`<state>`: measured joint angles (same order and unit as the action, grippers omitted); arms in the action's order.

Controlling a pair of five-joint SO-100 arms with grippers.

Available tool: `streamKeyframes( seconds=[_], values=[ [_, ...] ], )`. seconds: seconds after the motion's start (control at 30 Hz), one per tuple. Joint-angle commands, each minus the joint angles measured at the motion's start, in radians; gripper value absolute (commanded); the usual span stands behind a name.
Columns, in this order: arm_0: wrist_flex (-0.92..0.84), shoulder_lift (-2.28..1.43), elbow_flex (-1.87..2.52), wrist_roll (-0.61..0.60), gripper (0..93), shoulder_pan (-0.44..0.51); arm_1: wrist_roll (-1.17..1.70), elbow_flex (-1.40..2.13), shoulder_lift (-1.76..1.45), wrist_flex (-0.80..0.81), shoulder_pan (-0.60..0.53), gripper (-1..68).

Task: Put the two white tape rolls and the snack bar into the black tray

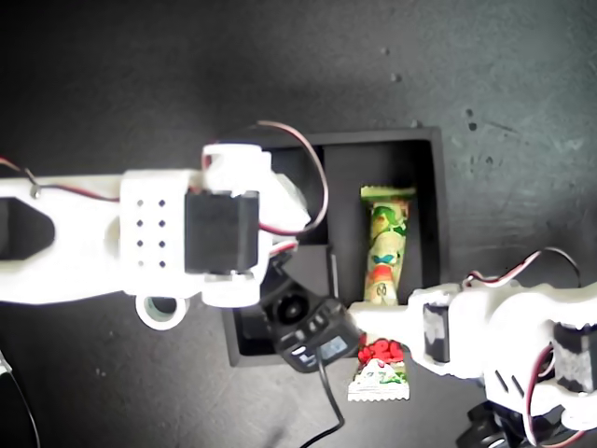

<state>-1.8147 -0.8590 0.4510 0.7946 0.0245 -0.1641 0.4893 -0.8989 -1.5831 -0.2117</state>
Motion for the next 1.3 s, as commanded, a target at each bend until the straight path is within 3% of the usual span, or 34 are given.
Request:
streamKeyframes(
  seconds=[0.0, 0.13, 0.27, 0.4, 0.47, 0.63, 0.8, 1.07, 1.27],
  values=[
    [-0.020, -0.117, -0.003, -0.011, 17.8, 0.006, -0.002, -0.066, -0.009, -0.064, 0.006, 30.3],
    [-0.020, -0.298, 0.060, -0.037, 17.9, -0.009, 0.006, -0.192, -0.029, -0.219, 0.020, 30.1],
    [-0.020, -0.589, 0.229, 0.005, 17.3, 0.017, -0.046, -0.072, -0.270, -0.219, 0.040, 21.3],
    [-0.008, -0.799, 0.453, 0.152, 13.8, 0.173, -0.311, 0.064, -0.492, -0.218, 0.095, 8.7],
    [0.064, -0.902, 0.675, 0.295, 12.3, 0.288, -0.499, 0.219, -0.647, -0.216, 0.123, 2.3],
    [0.480, -1.131, 1.276, 0.529, 11.2, 0.466, -0.672, 0.574, -0.923, -0.101, 0.137, 2.2],
    [0.830, -1.184, 1.614, 0.615, 10.8, 0.522, -0.779, 1.075, -1.298, 0.132, 0.222, 1.2],
    [0.897, -1.043, 1.617, 0.618, 11.3, 0.522, -0.913, 1.678, -1.845, 0.362, 0.229, -0.5],
    [0.910, -1.029, 1.640, 0.617, 11.6, 0.506, -0.971, 1.933, -1.991, 0.476, 0.201, -0.5]
  ],
)
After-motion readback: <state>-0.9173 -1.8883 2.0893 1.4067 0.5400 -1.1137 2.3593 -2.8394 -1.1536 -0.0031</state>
